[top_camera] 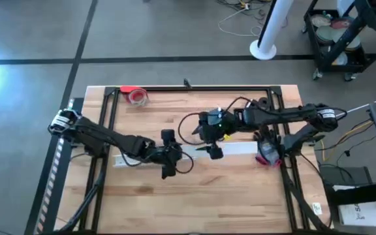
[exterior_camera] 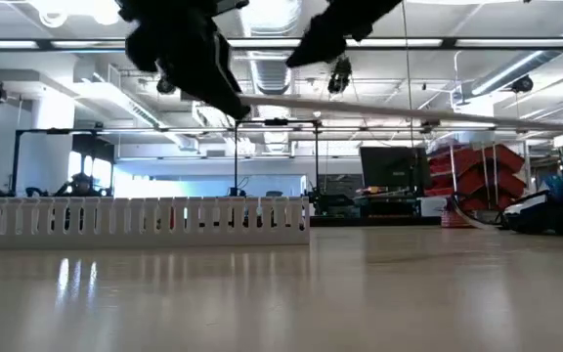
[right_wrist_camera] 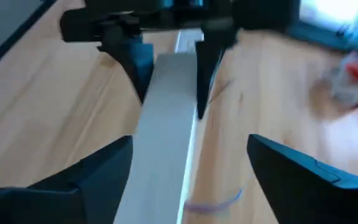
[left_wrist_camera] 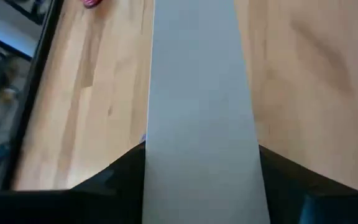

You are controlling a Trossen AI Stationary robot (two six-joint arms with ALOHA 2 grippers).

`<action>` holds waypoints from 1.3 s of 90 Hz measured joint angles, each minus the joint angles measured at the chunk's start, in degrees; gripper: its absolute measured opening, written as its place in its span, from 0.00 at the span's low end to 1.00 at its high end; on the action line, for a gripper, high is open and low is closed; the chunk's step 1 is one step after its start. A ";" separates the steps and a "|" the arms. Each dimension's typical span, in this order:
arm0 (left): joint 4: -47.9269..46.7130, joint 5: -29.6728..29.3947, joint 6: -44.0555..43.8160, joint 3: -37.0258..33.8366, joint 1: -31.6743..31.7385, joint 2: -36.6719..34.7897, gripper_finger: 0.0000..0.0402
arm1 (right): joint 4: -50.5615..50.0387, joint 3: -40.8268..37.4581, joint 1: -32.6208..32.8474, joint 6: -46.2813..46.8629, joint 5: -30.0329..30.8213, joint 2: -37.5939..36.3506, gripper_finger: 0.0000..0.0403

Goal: Ziptie cables
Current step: Close the white cable duct

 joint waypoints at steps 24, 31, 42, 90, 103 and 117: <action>0.03 5.78 -11.01 -2.78 0.09 -3.52 0.52 | 9.66 -1.67 4.49 -2.05 4.50 2.29 0.77; 0.19 6.58 -12.47 -3.08 0.07 -3.57 0.52 | 11.85 -1.57 5.26 -2.03 4.60 4.15 0.78; 1.33 7.74 -13.71 -3.92 0.00 -3.76 0.52 | 12.89 -0.92 6.53 -1.95 4.71 7.96 0.82; 3.81 10.16 -14.34 -4.51 0.05 -3.72 0.52 | 11.90 0.54 6.68 1.18 9.86 11.51 0.85; 5.28 10.24 -14.11 -4.64 0.17 -3.59 0.52 | 13.66 0.58 6.44 4.55 9.30 11.36 0.85; 6.36 10.18 -13.52 -4.73 0.44 -3.54 0.52 | 13.16 0.43 6.20 8.19 8.97 11.54 0.85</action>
